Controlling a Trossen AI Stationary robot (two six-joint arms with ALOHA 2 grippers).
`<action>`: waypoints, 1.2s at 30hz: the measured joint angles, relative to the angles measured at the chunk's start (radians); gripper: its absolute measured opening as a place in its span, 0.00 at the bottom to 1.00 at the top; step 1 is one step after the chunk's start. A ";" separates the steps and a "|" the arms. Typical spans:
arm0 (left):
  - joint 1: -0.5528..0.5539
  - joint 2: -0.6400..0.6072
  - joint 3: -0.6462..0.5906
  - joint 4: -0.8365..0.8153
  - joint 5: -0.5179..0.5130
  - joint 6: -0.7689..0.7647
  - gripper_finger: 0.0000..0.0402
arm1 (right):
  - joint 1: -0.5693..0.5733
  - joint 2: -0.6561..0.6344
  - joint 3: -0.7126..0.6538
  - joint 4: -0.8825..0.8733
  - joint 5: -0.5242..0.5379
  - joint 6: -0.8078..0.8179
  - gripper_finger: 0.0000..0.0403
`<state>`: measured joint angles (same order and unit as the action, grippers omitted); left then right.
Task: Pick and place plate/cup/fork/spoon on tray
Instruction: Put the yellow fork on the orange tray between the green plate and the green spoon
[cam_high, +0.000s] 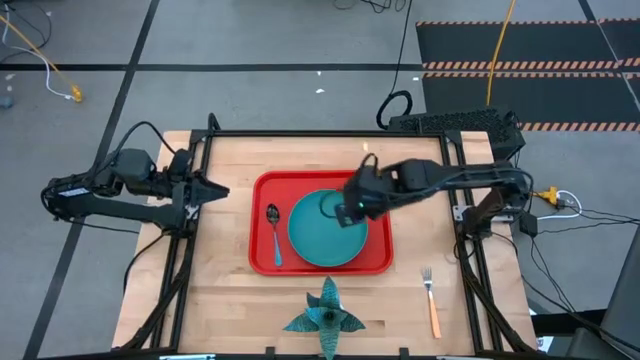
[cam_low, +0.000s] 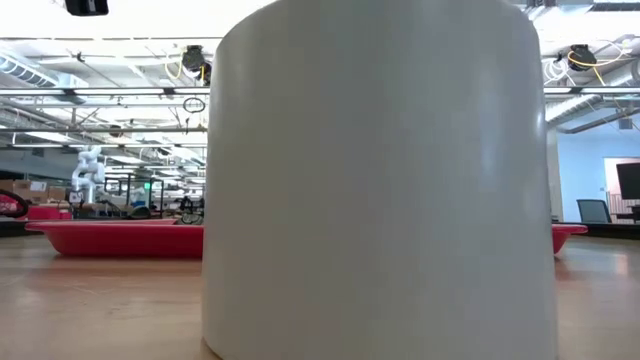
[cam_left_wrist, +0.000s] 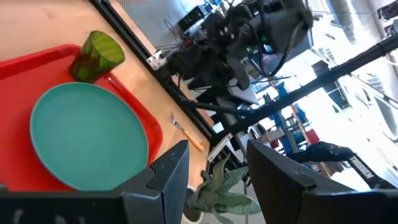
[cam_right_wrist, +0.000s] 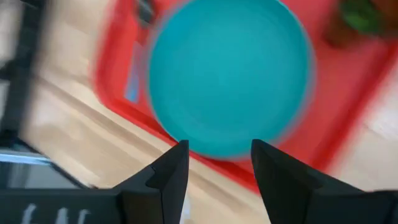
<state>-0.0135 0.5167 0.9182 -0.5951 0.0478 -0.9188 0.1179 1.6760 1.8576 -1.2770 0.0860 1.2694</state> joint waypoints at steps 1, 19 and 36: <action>0.000 0.000 0.000 0.000 -0.004 0.000 0.41 | 0.017 -0.005 0.000 -0.047 -0.001 0.024 0.41; 0.000 0.000 0.000 -0.025 -0.111 -0.009 0.41 | 0.421 -0.202 -0.450 -0.039 -0.117 0.459 0.41; 0.000 0.000 0.000 -0.160 -0.207 -0.139 0.41 | 0.734 -0.356 -1.034 0.489 -0.083 1.030 0.41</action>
<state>-0.0135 0.5171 0.9184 -0.7547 -0.1593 -1.0582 0.8515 1.3201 0.8234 -0.7884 0.0029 2.2991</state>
